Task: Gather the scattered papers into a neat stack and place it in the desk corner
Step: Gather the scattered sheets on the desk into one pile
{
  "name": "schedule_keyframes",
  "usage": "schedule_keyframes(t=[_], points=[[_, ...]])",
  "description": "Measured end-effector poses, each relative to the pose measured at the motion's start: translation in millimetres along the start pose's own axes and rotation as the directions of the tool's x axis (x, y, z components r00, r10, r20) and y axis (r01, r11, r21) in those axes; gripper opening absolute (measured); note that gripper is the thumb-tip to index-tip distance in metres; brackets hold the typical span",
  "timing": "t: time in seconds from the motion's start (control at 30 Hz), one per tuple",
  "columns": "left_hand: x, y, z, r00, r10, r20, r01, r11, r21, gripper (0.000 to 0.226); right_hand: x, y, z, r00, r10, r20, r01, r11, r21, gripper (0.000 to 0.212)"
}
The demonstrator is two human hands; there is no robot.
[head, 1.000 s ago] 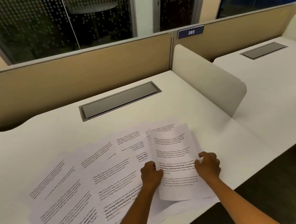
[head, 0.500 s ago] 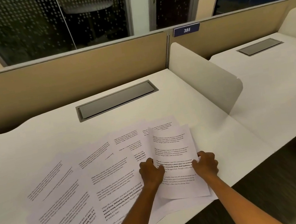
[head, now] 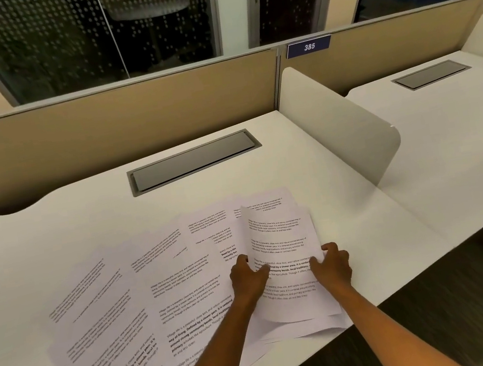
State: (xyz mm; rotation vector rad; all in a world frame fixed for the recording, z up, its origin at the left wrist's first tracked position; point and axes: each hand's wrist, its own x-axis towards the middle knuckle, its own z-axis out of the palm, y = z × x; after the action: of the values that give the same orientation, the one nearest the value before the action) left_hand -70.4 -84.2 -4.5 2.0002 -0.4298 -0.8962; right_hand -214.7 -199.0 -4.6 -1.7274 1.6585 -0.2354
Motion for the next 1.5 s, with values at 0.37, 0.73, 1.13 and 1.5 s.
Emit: schedule_keyframes(t=[0.37, 0.73, 1.13, 1.5], points=[[-2, -1, -2, 0.999, 0.039, 0.006, -0.039, 0.999, -0.008, 0.056, 9, -13, 3, 0.984, 0.043, 0.172, -0.096, 0.944, 0.317, 0.071], [2, -3, -2, 1.0, 0.027, -0.01, -0.027, 0.999, 0.019, 0.047, 30, -29, -7, 0.95, -0.055, 0.306, -0.123, 0.837, 0.533, 0.052], [8, -1, -3, 0.999, -0.024, -0.022, 0.023, 0.998, -0.055, 0.049, 44, -30, -31, 0.921, -0.177, 0.348, 0.033, 0.923, 0.383, 0.046], [13, 5, -21, 0.986, -0.098, -0.133, 0.065, 0.97, -0.233, 0.079, 45, -28, -42, 0.886, -0.158, 0.436, -0.13, 0.818, 0.56, 0.047]])
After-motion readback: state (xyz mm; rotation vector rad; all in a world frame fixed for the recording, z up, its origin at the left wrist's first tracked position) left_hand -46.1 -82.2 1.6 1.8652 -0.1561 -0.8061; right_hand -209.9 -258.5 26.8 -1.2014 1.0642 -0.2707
